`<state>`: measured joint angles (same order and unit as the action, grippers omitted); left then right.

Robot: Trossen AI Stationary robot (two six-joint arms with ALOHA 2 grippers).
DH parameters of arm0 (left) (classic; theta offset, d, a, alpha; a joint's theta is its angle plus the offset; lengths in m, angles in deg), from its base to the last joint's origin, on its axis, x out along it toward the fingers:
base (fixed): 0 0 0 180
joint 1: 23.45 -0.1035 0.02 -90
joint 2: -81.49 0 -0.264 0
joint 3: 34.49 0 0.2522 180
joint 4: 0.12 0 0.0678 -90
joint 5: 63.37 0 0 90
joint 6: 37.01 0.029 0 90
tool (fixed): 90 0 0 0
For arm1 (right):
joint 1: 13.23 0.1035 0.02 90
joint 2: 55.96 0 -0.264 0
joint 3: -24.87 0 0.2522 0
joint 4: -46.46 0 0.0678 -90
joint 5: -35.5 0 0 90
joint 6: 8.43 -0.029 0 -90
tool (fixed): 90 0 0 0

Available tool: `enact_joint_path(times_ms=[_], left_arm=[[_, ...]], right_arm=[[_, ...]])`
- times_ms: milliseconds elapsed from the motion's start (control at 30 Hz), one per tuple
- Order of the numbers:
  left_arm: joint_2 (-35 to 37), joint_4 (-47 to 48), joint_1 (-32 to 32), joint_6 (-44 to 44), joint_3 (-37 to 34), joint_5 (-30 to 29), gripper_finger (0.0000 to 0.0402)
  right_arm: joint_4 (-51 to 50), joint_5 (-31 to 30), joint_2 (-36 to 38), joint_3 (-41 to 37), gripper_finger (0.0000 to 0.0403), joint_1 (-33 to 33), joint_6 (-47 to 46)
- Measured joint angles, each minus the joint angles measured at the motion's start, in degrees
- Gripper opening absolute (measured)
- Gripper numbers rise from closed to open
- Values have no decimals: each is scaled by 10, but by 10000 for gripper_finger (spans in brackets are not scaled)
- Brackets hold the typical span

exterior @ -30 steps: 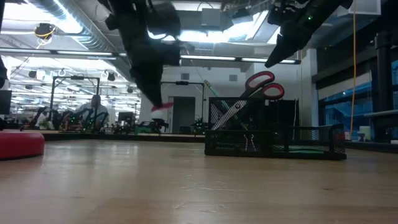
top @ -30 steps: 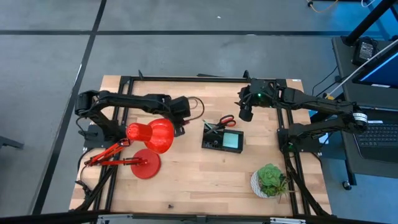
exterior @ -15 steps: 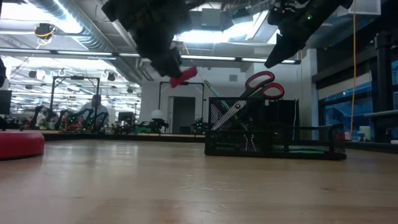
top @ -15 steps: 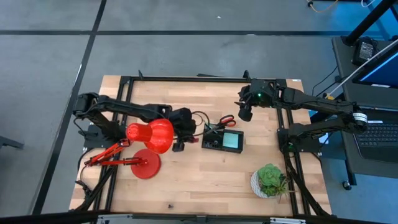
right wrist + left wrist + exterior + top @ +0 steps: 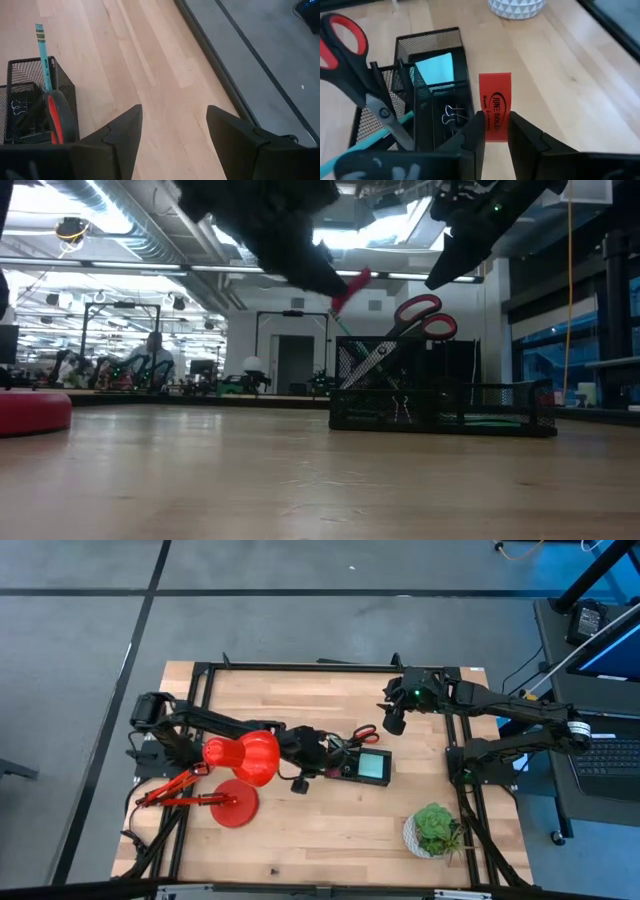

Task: Pick and place office supplies into organizer
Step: Put the red eraser into the black desk organizer

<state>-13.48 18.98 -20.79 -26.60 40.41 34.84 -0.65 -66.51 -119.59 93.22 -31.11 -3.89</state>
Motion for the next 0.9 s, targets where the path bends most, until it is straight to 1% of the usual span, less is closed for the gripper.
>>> enact_joint_path(times_ms=[100,233,367,433,600,767,900], left_arm=[[-30,-25,-2,0,0,-19,66],[-65,-45,-3,-7,0,-71,66],[-93,-64,-3,-18,0,-113,66],[-105,-59,-3,-22,0,-128,66],[-129,-77,-3,-21,0,-135,66],[-135,-72,-3,-22,0,-134,67],[-134,-71,-3,-25,0,-132,80]], right_arm=[[-1,0,0,0,224,0,0],[-2,0,0,0,224,0,0],[-4,0,0,0,224,0,1],[-4,0,0,0,224,0,1],[-4,0,0,0,224,0,2],[-4,0,0,0,224,0,2],[-4,0,0,0,224,0,2]])
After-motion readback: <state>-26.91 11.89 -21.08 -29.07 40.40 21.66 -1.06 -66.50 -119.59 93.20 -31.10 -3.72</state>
